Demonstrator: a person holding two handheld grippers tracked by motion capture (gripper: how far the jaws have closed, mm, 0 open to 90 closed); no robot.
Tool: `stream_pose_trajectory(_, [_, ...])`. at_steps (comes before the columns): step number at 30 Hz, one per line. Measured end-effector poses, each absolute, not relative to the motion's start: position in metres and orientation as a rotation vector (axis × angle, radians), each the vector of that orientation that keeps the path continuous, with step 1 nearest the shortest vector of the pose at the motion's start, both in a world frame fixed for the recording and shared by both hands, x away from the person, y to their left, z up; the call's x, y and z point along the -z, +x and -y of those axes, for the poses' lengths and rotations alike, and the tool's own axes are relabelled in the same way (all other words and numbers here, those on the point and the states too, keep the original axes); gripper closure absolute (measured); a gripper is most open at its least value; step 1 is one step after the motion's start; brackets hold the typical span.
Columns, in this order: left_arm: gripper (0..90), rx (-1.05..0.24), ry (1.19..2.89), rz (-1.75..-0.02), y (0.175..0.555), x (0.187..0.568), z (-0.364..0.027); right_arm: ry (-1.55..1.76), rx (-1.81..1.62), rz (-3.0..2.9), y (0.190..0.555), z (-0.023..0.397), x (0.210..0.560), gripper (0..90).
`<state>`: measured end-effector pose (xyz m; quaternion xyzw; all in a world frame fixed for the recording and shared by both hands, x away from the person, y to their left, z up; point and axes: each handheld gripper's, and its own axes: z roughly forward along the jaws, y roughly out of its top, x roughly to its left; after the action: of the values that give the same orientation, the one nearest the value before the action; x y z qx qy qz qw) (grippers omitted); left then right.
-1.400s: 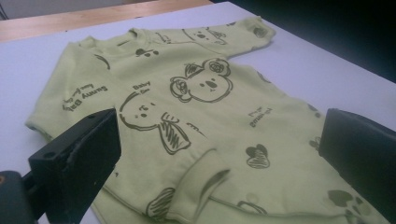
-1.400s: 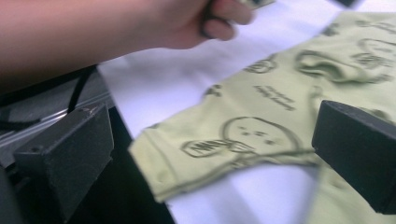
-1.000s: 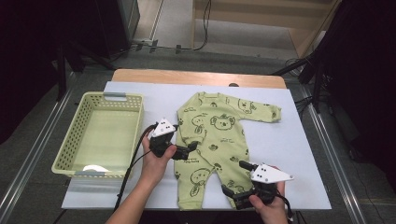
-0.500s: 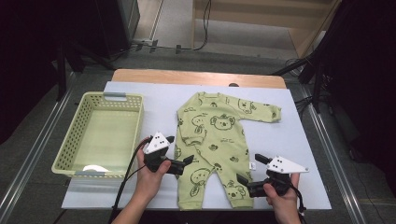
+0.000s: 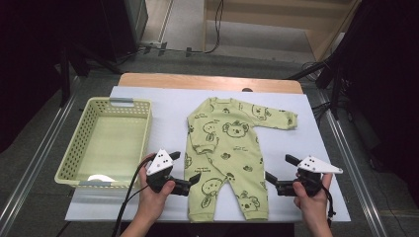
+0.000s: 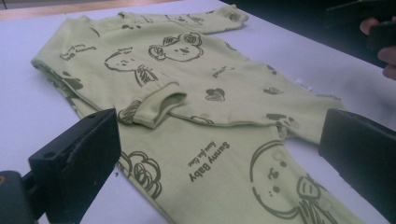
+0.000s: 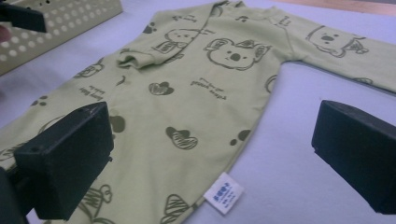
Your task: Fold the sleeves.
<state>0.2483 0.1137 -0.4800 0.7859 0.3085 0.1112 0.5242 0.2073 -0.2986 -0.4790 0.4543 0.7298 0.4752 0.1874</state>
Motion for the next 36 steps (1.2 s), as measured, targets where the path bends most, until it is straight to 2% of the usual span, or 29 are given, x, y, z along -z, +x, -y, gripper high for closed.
stream_pose_trajectory(25, [0.0, -0.273, 1.904, -0.716, 0.241, 0.499, -0.113, 1.429, -1.240, -1.936, 0.295, 0.351, 0.467, 0.0])
stream_pose_trajectory(36, [0.0, -0.275, 1.904, -0.705, 0.240, 0.500, -0.111, 1.473, -1.160, -1.950, 0.337, 0.360, 0.466, 0.0])
